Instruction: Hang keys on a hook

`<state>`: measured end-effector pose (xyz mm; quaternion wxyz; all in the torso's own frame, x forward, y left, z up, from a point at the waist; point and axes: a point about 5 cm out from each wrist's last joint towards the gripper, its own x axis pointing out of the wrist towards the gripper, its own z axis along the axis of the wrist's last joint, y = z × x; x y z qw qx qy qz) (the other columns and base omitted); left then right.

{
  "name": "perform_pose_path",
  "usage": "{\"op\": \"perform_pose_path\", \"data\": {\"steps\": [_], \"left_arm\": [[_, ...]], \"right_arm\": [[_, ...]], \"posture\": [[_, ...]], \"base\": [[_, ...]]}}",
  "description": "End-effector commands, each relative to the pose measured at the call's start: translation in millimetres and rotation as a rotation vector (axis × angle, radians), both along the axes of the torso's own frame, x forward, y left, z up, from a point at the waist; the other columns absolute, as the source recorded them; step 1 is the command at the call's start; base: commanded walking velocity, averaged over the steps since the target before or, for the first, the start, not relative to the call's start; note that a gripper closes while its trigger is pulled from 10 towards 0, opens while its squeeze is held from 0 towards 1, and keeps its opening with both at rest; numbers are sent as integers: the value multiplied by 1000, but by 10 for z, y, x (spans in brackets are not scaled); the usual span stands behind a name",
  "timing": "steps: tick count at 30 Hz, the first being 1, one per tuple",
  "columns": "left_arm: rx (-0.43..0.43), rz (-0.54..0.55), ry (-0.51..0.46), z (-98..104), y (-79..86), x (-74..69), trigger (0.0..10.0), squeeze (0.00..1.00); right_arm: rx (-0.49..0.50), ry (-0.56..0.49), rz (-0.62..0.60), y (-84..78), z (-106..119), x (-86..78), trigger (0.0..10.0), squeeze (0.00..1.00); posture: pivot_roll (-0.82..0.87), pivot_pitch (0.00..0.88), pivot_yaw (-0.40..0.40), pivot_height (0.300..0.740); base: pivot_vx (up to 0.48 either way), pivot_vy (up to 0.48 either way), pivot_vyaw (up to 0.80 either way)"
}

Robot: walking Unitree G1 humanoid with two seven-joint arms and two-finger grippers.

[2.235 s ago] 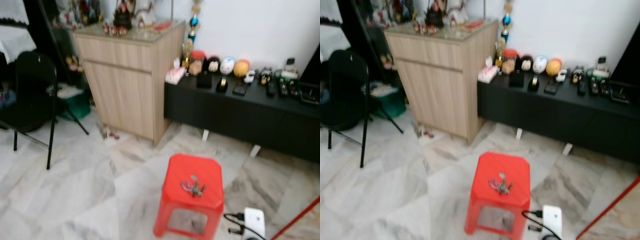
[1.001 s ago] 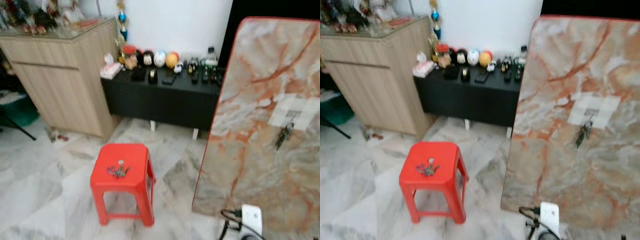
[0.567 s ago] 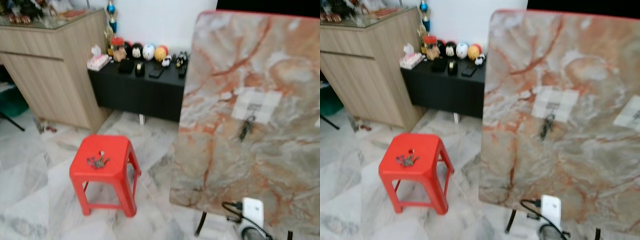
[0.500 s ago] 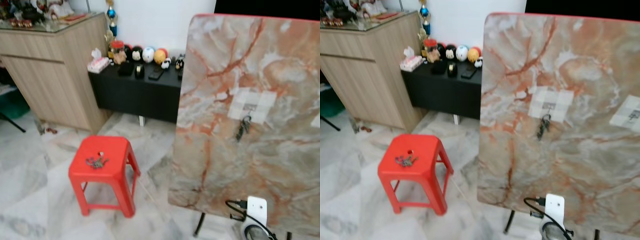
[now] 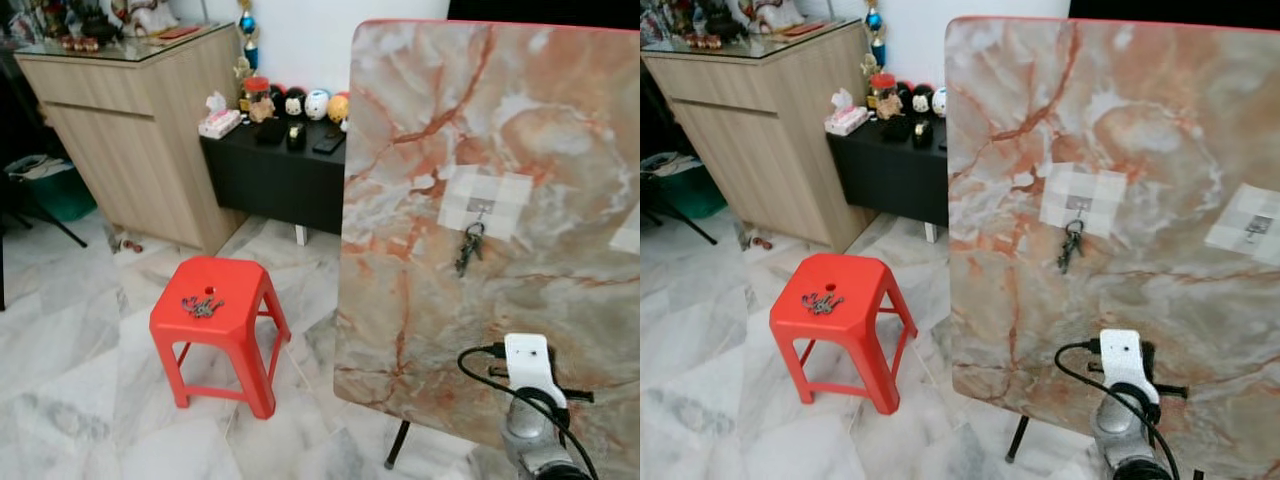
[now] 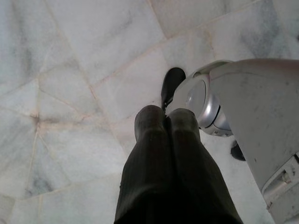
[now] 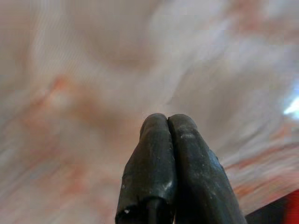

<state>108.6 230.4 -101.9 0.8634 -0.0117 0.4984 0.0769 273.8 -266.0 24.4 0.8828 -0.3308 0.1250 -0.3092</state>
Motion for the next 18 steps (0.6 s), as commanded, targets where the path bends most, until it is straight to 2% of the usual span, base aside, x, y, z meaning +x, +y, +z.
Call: {"op": "perform_pose_path", "data": {"steps": [1, 3, 9, 15, 18], "left_arm": [[14, -11, -2, 10, 29, 11, 10000, 0], [13, -10, -3, 11, 30, 12, 10000, 0], [13, -9, -5, 14, 33, 19, 10000, 0], [12, -10, -8, 17, 34, 31, 10000, 0], [12, -11, -9, 19, 35, 35, 10000, 0]], "right_arm": [[-85, -58, 23, 34, 132, 94, 10000, 0], [-141, -100, 41, 71, 205, 134, 10000, 0], [-173, -153, -11, 48, 271, 132, 10000, 0], [-320, -206, 12, 42, 437, 188, 10000, 0], [-333, -228, 10, 27, 501, 223, 10000, 0]], "posture": [[193, 0, -36, 740], [194, 0, -35, 740], [190, 0, -32, 740], [181, 0, -26, 740], [180, 0, -26, 740]], "base": [[0, 0, 0], [0, 0, 0], [0, 0, 0], [0, 0, 0], [0, 0, 0]]}}
